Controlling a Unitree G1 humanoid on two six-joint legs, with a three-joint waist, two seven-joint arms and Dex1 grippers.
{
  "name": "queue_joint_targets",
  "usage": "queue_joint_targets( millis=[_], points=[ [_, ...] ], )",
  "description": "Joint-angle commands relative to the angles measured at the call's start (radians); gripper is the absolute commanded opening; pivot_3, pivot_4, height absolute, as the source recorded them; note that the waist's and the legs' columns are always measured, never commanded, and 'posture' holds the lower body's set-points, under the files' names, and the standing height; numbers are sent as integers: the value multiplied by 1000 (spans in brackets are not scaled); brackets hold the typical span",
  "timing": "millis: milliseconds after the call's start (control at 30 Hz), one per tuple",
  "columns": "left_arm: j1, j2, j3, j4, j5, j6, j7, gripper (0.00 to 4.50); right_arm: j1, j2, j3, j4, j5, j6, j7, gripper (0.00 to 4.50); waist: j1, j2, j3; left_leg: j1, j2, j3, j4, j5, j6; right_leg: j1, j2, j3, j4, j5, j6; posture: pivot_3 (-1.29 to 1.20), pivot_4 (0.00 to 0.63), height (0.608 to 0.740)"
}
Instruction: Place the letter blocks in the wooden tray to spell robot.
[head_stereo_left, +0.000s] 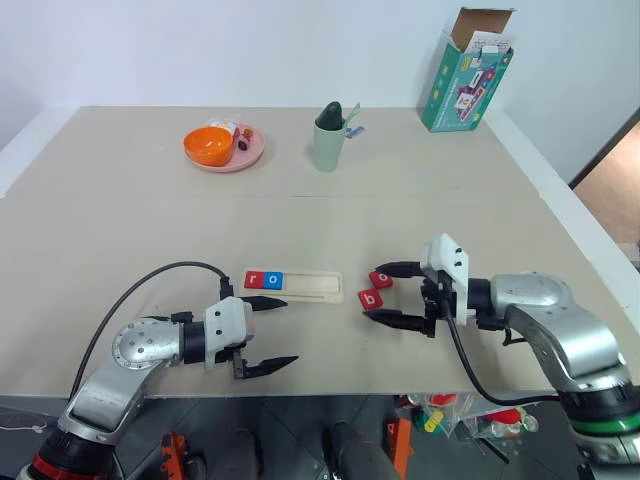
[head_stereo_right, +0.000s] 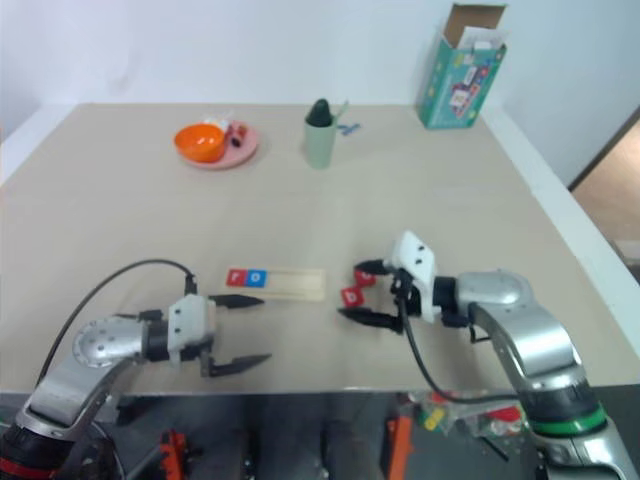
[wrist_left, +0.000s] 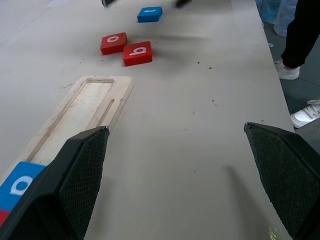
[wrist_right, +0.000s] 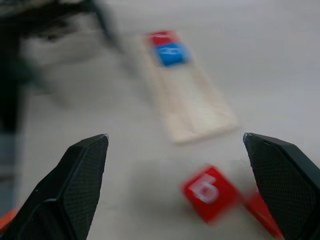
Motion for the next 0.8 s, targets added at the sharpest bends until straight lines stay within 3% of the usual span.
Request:
queue_joint_targets(
  millis=[33,267,533,600,800],
  points=[
    [13,-1,11,-15,6,-21,14,4500,-79,17,39,160,-53,-169,122,4472,2,0,0,0,0,0,0,0,0,0,0,0,0,0,0,0,150,740],
    [46,3,27,-46,12,-12,47,4500,-219,86,77,463,-128,-339,214,4472,4,1,1,0,0,0,1,0,0,1,-1,0,0,1,0,0,150,740],
    [77,16,36,-74,13,-2,70,4500,-243,117,88,559,-172,-393,242,4472,5,1,1,0,0,0,1,0,0,1,-2,0,1,1,0,0,150,740],
    [78,21,36,-77,13,0,73,4500,-251,127,88,585,-186,-408,237,4075,5,1,1,1,0,1,1,0,0,1,-2,0,1,1,0,0,150,740],
    [66,25,31,-71,14,4,77,4500,-270,143,86,654,-228,-499,232,4075,5,1,1,2,0,1,1,0,0,1,-2,1,3,1,0,0,150,740]
  ],
)
